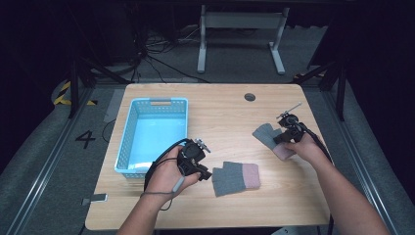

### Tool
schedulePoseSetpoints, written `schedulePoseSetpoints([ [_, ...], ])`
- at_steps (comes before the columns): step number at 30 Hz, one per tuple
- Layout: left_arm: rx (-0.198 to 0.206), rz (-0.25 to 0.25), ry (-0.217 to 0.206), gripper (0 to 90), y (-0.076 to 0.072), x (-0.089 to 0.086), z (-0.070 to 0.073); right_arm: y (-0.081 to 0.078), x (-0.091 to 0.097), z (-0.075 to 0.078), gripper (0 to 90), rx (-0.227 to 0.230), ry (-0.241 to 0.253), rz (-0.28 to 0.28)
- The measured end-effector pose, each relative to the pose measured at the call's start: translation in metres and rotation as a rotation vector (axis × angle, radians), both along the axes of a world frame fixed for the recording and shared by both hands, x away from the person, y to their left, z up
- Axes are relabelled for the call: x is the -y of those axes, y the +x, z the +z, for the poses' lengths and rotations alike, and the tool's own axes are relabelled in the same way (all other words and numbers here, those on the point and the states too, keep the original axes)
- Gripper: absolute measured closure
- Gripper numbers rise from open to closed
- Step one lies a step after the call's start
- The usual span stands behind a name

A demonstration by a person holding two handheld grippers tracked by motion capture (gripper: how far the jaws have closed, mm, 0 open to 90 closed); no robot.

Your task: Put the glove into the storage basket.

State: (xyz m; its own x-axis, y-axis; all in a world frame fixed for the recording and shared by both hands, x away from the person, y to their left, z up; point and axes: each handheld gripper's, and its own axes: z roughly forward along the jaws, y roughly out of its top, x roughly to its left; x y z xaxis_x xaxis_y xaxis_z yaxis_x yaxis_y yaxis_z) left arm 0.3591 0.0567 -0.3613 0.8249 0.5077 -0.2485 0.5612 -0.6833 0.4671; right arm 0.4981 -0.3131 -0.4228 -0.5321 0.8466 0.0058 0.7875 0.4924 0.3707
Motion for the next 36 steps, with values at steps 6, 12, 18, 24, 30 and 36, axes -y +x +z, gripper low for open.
schedulePoseSetpoints([
  [6,-0.002,-0.002,-0.006,72.1,0.0,-0.001,0.001,-0.001,0.001,0.009,78.6,0.01,0.021,0.0],
  [12,-0.006,-0.001,-0.009,72.1,0.0,-0.001,0.001,-0.006,0.001,0.033,78.6,0.036,0.06,0.023],
  [18,-0.006,-0.003,-0.012,72.1,-0.001,-0.001,0.002,-0.01,-0.001,0.047,78.5,0.045,0.075,0.039],
  [24,0.0,-0.003,-0.014,72.0,-0.001,-0.002,0.003,-0.016,-0.005,0.062,78.6,0.056,0.087,0.073],
  [30,-0.002,-0.003,-0.013,72.0,-0.001,-0.002,0.003,-0.02,-0.009,0.069,78.5,0.063,0.075,0.094],
  [36,0.0,0.0,-0.015,72.0,-0.002,-0.002,0.004,-0.026,-0.016,0.077,78.4,0.061,0.084,0.147],
])
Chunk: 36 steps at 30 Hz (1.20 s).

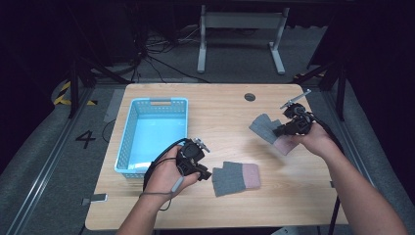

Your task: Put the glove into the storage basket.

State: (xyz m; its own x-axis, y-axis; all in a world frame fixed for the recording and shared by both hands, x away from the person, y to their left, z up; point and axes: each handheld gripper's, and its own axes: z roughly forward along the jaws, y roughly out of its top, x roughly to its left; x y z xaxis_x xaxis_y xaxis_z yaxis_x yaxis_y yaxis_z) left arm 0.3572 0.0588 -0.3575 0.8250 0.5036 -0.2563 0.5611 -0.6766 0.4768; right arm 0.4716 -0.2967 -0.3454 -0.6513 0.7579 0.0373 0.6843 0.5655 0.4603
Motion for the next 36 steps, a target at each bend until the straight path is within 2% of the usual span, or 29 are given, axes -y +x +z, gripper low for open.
schedulePoseSetpoints([
  [6,0.006,0.0,0.003,72.0,-0.002,-0.001,0.001,-0.008,-0.011,0.007,78.3,0.009,0.006,0.052],
  [18,0.013,0.026,0.007,71.8,-0.009,-0.008,0.004,-0.035,-0.051,0.02,78.1,0.043,0.009,0.229],
  [20,0.016,0.027,0.001,71.8,-0.01,-0.009,0.004,-0.036,-0.053,0.021,78.0,0.043,0.01,0.237],
  [24,0.02,0.026,0.002,71.8,-0.011,-0.009,0.006,-0.047,-0.064,0.023,78.0,0.046,0.01,0.302],
  [28,0.024,0.026,-0.002,71.8,-0.011,-0.009,0.007,-0.052,-0.069,0.022,77.9,0.047,0.006,0.34],
  [36,0.022,0.031,0.002,71.9,-0.011,-0.01,0.007,-0.06,-0.079,0.019,77.8,0.036,0.007,0.383],
])
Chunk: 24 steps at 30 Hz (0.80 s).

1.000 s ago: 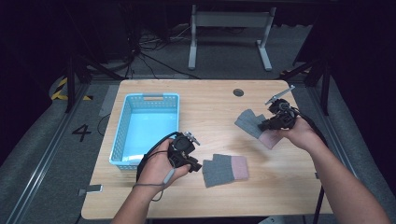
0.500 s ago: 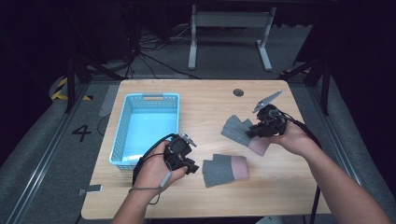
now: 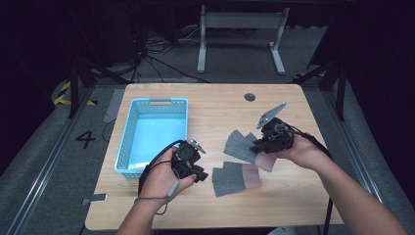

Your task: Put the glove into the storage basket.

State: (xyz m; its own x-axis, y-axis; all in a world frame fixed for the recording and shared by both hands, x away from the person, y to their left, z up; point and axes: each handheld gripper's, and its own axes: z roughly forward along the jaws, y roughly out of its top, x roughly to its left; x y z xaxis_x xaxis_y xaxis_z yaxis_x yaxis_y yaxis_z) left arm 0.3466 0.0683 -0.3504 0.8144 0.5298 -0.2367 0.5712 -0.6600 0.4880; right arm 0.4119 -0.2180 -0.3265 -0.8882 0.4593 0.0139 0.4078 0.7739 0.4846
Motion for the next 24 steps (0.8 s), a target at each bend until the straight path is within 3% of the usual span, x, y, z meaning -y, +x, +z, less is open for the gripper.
schedulePoseSetpoints([
  [8,0.0,0.002,-0.004,71.9,-0.001,0.0,0.001,-0.008,-0.012,-0.013,77.8,-0.022,-0.019,0.055],
  [18,-0.008,0.0,0.004,71.9,0.0,0.001,-0.001,-0.015,-0.027,-0.039,77.1,-0.061,-0.042,0.126],
  [24,-0.018,-0.001,0.006,71.9,0.001,0.002,-0.004,-0.016,-0.032,-0.053,76.8,-0.076,-0.049,0.125],
])
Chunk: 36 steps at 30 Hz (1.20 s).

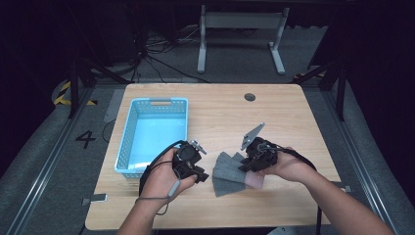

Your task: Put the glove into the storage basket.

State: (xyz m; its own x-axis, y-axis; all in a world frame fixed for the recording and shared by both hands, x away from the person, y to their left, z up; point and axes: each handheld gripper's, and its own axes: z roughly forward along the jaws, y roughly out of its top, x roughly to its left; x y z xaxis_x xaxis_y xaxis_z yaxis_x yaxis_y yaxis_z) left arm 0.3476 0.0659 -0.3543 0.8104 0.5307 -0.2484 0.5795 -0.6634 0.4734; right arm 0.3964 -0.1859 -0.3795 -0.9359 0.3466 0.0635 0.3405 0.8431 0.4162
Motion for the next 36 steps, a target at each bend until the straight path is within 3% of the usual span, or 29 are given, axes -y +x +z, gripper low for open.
schedulePoseSetpoints([
  [5,-0.015,-0.003,0.009,71.9,0.002,0.002,-0.004,-0.002,-0.004,-0.006,76.8,-0.003,-0.016,0.028],
  [8,-0.017,-0.003,0.017,71.8,0.003,0.003,-0.006,-0.003,-0.006,-0.008,76.6,-0.013,-0.027,0.031],
  [12,-0.049,-0.027,0.033,71.8,0.004,0.012,-0.016,-0.003,-0.009,-0.016,76.3,-0.014,-0.049,0.032],
  [19,-0.06,-0.026,0.04,71.5,0.004,0.015,-0.019,-0.006,-0.01,-0.024,76.1,-0.021,-0.068,0.042],
  [25,-0.094,-0.031,0.054,71.2,0.001,0.015,-0.029,-0.009,-0.012,-0.029,72.9,-0.02,-0.073,0.049],
  [30,-0.125,-0.036,0.075,71.3,-0.001,0.014,-0.045,-0.013,-0.006,-0.03,68.1,-0.002,-0.02,0.031],
  [32,-0.129,-0.034,0.076,71.2,-0.001,0.014,-0.047,-0.014,-0.005,-0.029,68.0,0.002,-0.007,0.025],
  [36,-0.119,-0.041,0.073,71.0,0.0,0.017,-0.046,-0.02,0.005,-0.022,65.8,0.012,0.066,-0.023],
])
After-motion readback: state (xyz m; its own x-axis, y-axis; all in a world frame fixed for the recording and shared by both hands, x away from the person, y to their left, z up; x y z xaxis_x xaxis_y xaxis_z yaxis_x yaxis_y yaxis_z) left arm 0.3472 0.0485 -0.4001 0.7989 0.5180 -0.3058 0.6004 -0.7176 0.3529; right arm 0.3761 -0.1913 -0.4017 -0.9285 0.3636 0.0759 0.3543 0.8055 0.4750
